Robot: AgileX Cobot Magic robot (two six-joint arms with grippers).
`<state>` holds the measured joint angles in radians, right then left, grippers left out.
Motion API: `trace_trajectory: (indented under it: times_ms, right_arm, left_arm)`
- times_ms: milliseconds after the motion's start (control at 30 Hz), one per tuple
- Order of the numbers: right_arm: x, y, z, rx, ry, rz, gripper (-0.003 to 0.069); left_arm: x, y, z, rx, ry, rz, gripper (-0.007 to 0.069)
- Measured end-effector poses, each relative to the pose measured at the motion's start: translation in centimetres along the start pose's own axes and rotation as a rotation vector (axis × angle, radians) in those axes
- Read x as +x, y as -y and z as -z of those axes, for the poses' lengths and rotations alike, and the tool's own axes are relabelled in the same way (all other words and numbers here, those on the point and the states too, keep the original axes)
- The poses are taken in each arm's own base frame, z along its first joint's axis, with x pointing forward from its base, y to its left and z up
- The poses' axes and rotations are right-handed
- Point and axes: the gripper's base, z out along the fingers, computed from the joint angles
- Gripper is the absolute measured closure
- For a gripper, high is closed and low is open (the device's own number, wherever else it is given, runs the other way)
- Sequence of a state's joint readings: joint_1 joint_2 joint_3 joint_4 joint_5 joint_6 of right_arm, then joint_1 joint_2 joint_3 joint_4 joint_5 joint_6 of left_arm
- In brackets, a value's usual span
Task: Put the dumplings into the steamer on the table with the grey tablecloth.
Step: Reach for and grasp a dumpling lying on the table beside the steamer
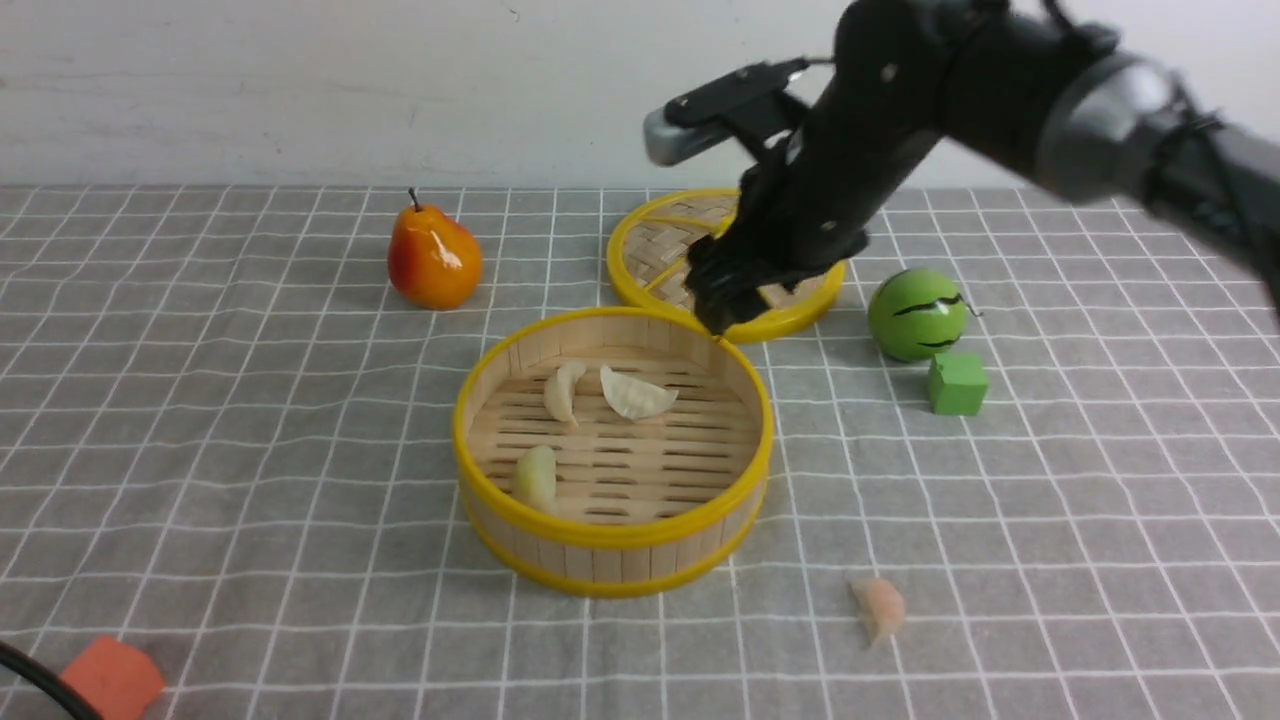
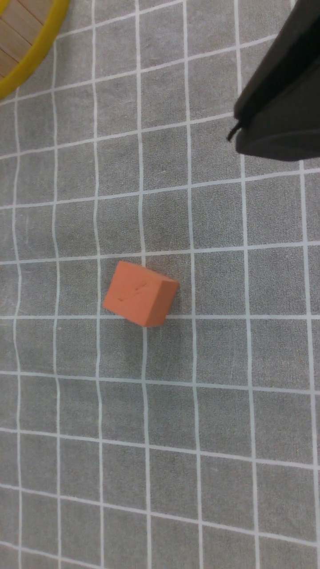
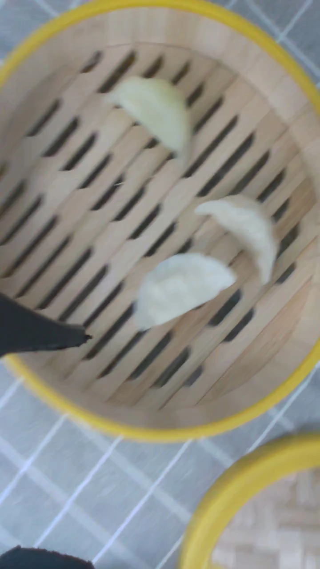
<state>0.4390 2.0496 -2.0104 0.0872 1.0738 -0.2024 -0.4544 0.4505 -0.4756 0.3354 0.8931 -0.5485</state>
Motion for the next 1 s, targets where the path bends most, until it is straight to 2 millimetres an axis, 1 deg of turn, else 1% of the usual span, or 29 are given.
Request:
trace_trajectory:
  times_ms: [33, 67, 100, 133, 167, 233, 267, 333, 367, 400, 467, 500, 533, 567, 600, 633, 667, 700, 733, 800, 867, 967, 1000]
  right_arm:
    - [0.7, 0.5, 1.1, 0.003, -0.047, -0.016, 0.0099]
    - [1.8, 1.0, 1.7, -0.004, -0.099, -0.045, 0.012]
    - [2.6, 1.4, 1.5, -0.013, -0.133, -0.07, 0.0134]
    - [3.9, 1.9, 1.1, -0.033, -0.186, -0.107, 0.015]
    - [5.0, 2.0, 0.3, -0.055, -0.233, -0.132, 0.0161]
    - [8.6, 2.0, -2.7, -0.117, -0.373, -0.202, 0.018]
    - [9.6, 1.8, -3.4, -0.131, -0.404, -0.215, 0.0182]
    - [12.9, 1.0, -6.1, -0.152, -0.474, -0.253, 0.0188]
    - [12.9, 1.0, -6.1, -0.152, -0.474, -0.253, 0.0188]
    - [14.5, 0.7, -7.3, -0.142, -0.481, -0.27, 0.019]
    - [15.5, 0.7, -8.1, -0.118, -0.46, -0.291, 0.0204]
    - [15.7, 0.7, -8.1, -0.109, -0.432, -0.301, 0.0219]
    - [15.8, 0.7, -8.0, -0.102, -0.415, -0.305, 0.0249]
    - [15.9, 0.7, -8.0, -0.102, -0.415, -0.306, 0.0256]
    - [15.9, 0.7, -8.0, -0.1, -0.402, -0.31, 0.0321]
    - [15.9, 0.7, -8.0, -0.1, -0.402, -0.31, 0.0331]
    - [15.9, 0.7, -8.0, -0.106, -0.396, -0.313, 0.041]
    - [15.8, 0.6, -8.0, -0.115, -0.394, -0.307, 0.0468]
    - [15.7, 0.6, -7.9, -0.123, -0.391, -0.296, 0.05]
    - [15.4, 0.5, -7.5, -0.141, -0.39, -0.273, 0.0499]
    - [14.4, 0.5, -6.4, -0.154, -0.37, -0.249, 0.0498]
    - [11.9, 0.7, -3.6, -0.158, -0.305, -0.222, 0.0498]
    - [11.6, 0.7, -3.2, -0.159, -0.297, -0.217, 0.0498]
  left_arm:
    - [0.0, 0.0, 0.0, 0.001, 0.002, 0.0, 0.0608]
    - [0.0, 0.0, 0.0, 0.003, 0.003, 0.001, 0.0608]
    - [0.0, 0.0, 0.0, 0.004, 0.005, 0.001, 0.0608]
    - [-0.1, 0.1, 0.0, 0.007, 0.007, 0.002, 0.0607]
    - [0.0, 0.1, 0.0, 0.008, 0.006, 0.003, 0.0607]
    - [-0.1, 0.1, 0.0, 0.008, 0.007, 0.003, 0.0605]
    - [0.0, 0.1, 0.0, 0.009, 0.006, 0.004, 0.0604]
    - [0.0, 0.1, 0.0, 0.009, 0.006, 0.004, 0.0603]
    - [0.0, 0.1, 0.0, 0.009, 0.006, 0.004, 0.0603]
    - [-0.1, 0.1, 0.0, 0.009, 0.007, 0.004, 0.0603]
    - [-0.1, 0.1, 0.0, 0.011, 0.008, 0.004, 0.0603]
    - [-0.1, 0.1, 0.0, 0.011, 0.008, 0.004, 0.0603]
    - [-0.1, 0.1, 0.0, 0.012, 0.01, 0.004, 0.0601]
    - [-0.1, 0.1, 0.0, 0.013, 0.011, 0.004, 0.0601]
    - [-0.1, 0.1, 0.0, 0.015, 0.016, 0.004, 0.06]
    - [-0.1, 0.1, 0.0, 0.015, 0.015, 0.004, 0.06]
    - [-0.1, 0.1, 0.0, 0.017, 0.017, 0.004, 0.0599]
    - [-0.1, 0.1, 0.0, 0.016, 0.017, 0.004, 0.0597]
    - [-0.1, 0.1, 0.0, 0.016, 0.017, 0.004, 0.0596]
    - [-0.1, 0.1, 0.0, 0.016, 0.017, 0.004, 0.0596]
    - [-0.1, 0.1, 0.0, 0.016, 0.017, 0.004, 0.0594]
    - [-0.1, 0.1, 0.0, 0.016, 0.017, 0.004, 0.0589]
    - [-0.1, 0.1, 0.0, 0.016, 0.017, 0.004, 0.0588]
